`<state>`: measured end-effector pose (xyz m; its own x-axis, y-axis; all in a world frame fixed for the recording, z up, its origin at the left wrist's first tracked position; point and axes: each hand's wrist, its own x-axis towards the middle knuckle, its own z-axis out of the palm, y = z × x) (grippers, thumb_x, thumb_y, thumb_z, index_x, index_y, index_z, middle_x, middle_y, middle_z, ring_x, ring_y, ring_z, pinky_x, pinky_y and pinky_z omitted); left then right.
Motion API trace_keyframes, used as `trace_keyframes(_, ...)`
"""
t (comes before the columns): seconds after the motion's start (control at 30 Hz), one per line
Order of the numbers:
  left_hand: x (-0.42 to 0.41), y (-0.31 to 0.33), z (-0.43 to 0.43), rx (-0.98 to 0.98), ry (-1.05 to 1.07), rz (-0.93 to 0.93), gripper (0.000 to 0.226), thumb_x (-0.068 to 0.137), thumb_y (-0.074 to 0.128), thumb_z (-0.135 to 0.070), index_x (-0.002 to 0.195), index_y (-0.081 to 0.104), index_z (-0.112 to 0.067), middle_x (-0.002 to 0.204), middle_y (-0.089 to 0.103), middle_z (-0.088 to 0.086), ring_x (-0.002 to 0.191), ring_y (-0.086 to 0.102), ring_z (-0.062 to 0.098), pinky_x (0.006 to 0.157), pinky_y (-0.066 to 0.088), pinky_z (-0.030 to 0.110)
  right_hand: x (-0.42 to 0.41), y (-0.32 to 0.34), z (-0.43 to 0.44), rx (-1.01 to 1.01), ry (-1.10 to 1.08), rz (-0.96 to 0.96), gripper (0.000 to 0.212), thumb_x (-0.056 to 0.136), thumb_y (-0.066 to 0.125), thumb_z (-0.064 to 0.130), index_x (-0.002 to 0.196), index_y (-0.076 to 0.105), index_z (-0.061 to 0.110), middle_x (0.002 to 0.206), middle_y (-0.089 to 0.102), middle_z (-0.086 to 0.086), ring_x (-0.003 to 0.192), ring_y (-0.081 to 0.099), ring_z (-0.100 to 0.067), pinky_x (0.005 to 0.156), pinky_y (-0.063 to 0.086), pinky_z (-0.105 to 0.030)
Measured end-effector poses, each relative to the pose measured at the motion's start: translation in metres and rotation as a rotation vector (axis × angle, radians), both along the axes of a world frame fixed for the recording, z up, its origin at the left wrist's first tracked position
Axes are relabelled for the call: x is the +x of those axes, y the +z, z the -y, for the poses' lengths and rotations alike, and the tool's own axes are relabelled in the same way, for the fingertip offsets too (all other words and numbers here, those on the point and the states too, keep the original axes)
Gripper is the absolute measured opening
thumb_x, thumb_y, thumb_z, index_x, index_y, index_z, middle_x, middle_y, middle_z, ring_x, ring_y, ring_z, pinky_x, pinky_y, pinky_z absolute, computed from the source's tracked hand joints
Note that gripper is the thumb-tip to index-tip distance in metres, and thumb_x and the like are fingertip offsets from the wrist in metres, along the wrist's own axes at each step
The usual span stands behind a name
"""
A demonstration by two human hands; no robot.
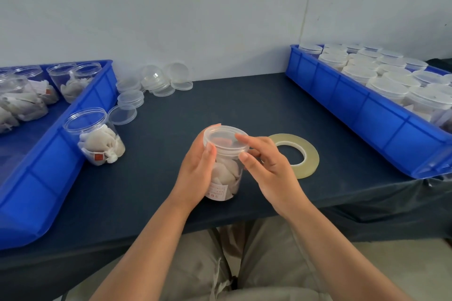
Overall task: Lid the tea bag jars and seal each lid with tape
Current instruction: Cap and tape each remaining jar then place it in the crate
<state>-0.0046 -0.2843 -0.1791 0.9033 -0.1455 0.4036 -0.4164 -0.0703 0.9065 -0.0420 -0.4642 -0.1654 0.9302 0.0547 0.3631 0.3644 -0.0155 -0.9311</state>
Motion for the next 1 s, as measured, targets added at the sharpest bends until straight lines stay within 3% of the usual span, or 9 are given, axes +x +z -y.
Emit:
trace_keyframes(0.13,0.002,-0.003,-0.004,0.005,-0.04,-0.017,0.064,0.105,0.039,-0.069,0.15,0.052,-0.025,0.144,0.064,-0.008,0.138,0.058,0.017,0.107,0.046,0.021,0.0,-0.004,-0.009,0.019,-0.003,-0.038,0.033,0.095,0.081,0.022,0.124,0.071,0.035,0.131,0.067,0.003,0.117,0.068,-0.018,0.081,0.063,-0.035)
trace_keyframes(0.27,0.002,-0.003,-0.012,0.02,-0.091,-0.042,0.057,0.107,0.038,-0.057,0.152,0.052,-0.024,0.148,0.062,-0.006,0.142,0.055,0.019,0.112,0.046,0.026,0.001,-0.003,-0.004,0.051,0.039,-0.093,0.034,0.098,0.077,0.018,0.126,0.07,0.035,0.129,0.071,0.007,0.119,0.069,-0.017,0.082,0.061,-0.026)
trace_keyframes(0.47,-0.002,-0.002,-0.009,0.077,-0.196,-0.035,0.064,0.104,0.046,-0.066,0.159,0.044,-0.033,0.156,0.055,-0.016,0.147,0.049,0.009,0.111,0.043,0.017,-0.005,0.01,0.006,-0.466,-0.113,-0.067,0.097,0.071,0.083,0.072,0.155,0.04,0.049,0.141,0.056,0.028,0.127,0.058,-0.001,0.096,0.058,-0.029)
trace_keyframes(0.53,0.0,-0.005,-0.009,0.064,-0.205,-0.033,0.068,0.102,0.043,-0.071,0.162,0.036,-0.038,0.16,0.049,-0.02,0.149,0.045,0.005,0.112,0.04,0.015,-0.009,0.021,0.009,-0.568,-0.165,-0.066,0.106,0.066,0.08,0.076,0.158,0.035,0.049,0.139,0.055,0.03,0.127,0.056,0.002,0.099,0.057,-0.032)
trace_keyframes(0.67,0.009,-0.012,-0.012,-0.083,-0.155,-0.1,0.083,0.091,0.048,-0.086,0.158,0.043,-0.039,0.152,0.058,-0.002,0.14,0.057,0.023,0.111,0.049,0.043,-0.014,0.065,0.047,-0.564,-0.36,-0.007,0.105,0.066,0.076,0.074,0.159,0.036,0.046,0.133,0.056,0.031,0.124,0.056,0.005,0.1,0.053,-0.026)
trace_keyframes(0.73,0.013,-0.011,-0.014,-0.161,-0.122,-0.146,0.08,0.086,0.054,-0.089,0.15,0.056,-0.039,0.148,0.062,0.002,0.135,0.061,0.025,0.106,0.05,0.046,-0.014,0.097,0.08,-0.557,-0.498,0.014,0.084,0.065,0.073,0.075,0.143,0.045,0.057,0.12,0.055,0.037,0.115,0.053,0.013,0.091,0.046,-0.017)
trace_keyframes(0.8,0.015,-0.012,-0.016,-0.184,-0.108,-0.156,0.068,0.091,0.054,-0.083,0.142,0.064,-0.039,0.144,0.064,0.004,0.132,0.063,0.027,0.103,0.052,0.047,-0.013,0.13,0.119,-0.579,-0.672,0.032,0.068,0.064,0.068,0.078,0.125,0.049,0.055,0.11,0.056,0.033,0.101,0.053,0.007,0.08,0.04,-0.017)
trace_keyframes(0.9,0.015,-0.013,-0.018,-0.183,-0.093,-0.165,0.063,0.093,0.054,-0.08,0.135,0.069,-0.035,0.141,0.067,0.005,0.127,0.067,0.029,0.102,0.053,0.051,-0.011,0.171,0.185,-0.715,-0.909,-0.006,0.091,0.061,0.063,0.082,0.137,0.053,0.033,0.116,0.054,0.016,0.104,0.049,-0.009,0.086,0.04,-0.033)
trace_keyframes(1.0,0.012,-0.012,-0.016,-0.151,-0.095,-0.159,0.061,0.094,0.052,-0.08,0.131,0.071,-0.036,0.139,0.067,0.004,0.125,0.068,0.028,0.1,0.054,0.051,-0.009,0.191,0.247,-0.807,-0.978,-0.117,0.104,0.061,0.068,0.084,0.147,0.049,0.027,0.129,0.057,0.007,0.116,0.055,-0.021,0.092,0.04,-0.04)
